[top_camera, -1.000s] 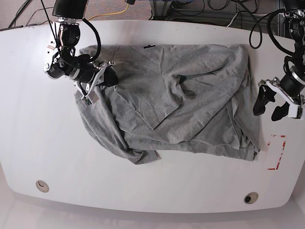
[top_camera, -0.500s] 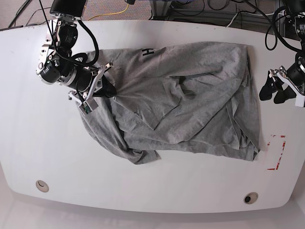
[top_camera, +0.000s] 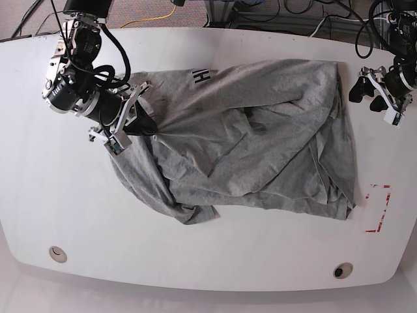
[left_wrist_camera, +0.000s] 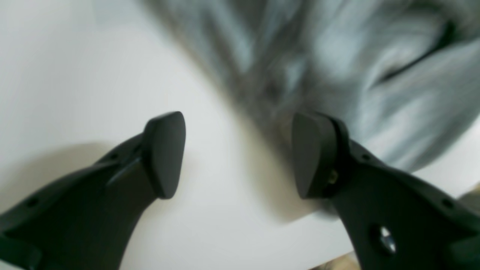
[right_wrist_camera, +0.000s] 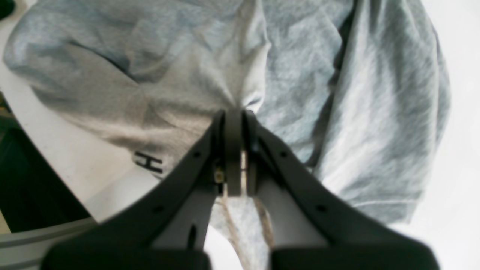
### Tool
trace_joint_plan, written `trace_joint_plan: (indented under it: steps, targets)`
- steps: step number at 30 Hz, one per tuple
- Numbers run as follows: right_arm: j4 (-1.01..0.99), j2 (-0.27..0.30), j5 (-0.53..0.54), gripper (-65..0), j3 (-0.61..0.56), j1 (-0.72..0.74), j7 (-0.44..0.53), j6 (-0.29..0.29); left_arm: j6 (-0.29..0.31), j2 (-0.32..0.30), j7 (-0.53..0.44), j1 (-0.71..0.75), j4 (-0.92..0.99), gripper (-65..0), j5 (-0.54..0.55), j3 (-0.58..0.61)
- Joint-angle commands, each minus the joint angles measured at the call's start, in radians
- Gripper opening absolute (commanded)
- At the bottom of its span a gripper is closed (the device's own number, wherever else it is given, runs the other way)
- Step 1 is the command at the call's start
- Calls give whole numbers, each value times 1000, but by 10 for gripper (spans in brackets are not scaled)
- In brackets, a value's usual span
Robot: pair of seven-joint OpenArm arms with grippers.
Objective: Layout the t-shirt on the table in an organized manner, then fold the t-shirt properly
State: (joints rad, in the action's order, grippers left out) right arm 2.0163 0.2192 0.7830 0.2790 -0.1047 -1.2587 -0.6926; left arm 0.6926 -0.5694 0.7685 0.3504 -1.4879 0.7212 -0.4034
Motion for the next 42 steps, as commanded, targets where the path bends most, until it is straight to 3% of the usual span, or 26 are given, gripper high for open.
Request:
trace_joint_plan:
  steps: [1,5,13,21,31,37,42]
  targets:
    - [22,33,66,-650,10,16,38,-6,6,-22,-24,-7,-23,-235,-33,-15]
    - [22,72,103,-650,53,21,50,-6,6,-22,-25,-4,-81,-235,-59,-33]
    - [22,87,103,-650,130,40,50,-6,6,-19,-25,-1,-167,-235,-59,-177]
    - [22,150,103,-650,150,52,50,-6,6,10,-22,-101,-199,-235,-59,-179]
    - [24,181,105,-650,165,73,57,-6,6,142,-20,-184,-222,-235,-58,-174]
    - [24,197,105,-650,176,99,57,-6,6,190,-20,-204,-237,-233,-48,-119]
    - [24,197,105,-650,176,105,57,-6,6,193,3,-195,-241,-232,11,24]
